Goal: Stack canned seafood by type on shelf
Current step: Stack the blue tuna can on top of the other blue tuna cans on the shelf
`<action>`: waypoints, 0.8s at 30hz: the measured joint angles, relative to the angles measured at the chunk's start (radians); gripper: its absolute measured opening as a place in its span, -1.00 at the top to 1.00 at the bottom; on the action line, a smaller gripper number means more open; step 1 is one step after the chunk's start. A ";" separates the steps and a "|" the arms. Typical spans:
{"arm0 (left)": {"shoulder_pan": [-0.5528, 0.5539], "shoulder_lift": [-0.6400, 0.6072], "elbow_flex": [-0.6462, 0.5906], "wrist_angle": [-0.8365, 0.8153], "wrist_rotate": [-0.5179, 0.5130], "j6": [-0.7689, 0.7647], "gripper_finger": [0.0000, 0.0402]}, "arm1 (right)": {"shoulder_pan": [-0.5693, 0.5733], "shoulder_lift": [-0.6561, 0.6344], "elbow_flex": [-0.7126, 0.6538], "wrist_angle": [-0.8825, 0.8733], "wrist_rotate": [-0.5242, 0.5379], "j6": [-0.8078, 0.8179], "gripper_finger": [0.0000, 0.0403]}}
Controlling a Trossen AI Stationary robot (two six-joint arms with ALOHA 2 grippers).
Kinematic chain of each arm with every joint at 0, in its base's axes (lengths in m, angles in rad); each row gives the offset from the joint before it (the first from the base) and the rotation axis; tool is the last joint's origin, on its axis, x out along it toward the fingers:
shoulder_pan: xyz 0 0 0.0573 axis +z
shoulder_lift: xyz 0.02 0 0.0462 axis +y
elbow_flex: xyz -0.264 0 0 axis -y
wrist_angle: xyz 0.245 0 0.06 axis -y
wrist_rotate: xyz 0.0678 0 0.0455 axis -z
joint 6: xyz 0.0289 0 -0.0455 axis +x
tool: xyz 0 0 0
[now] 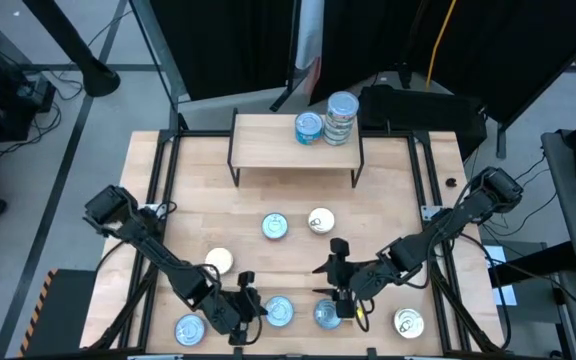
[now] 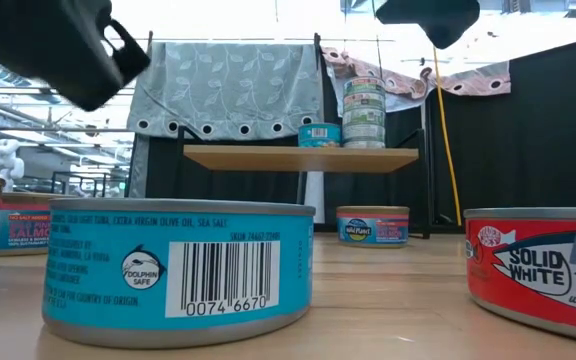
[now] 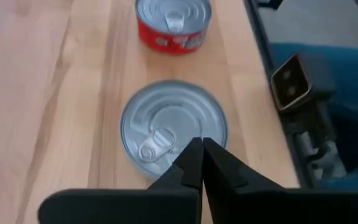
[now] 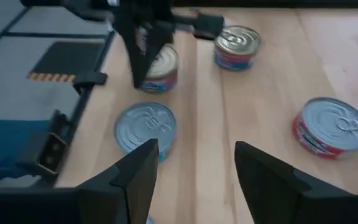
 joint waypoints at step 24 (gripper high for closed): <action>0.003 0.100 0.005 -0.114 -0.024 -0.104 0.99 | 0.013 0.245 -0.001 0.263 -0.114 -0.178 -0.01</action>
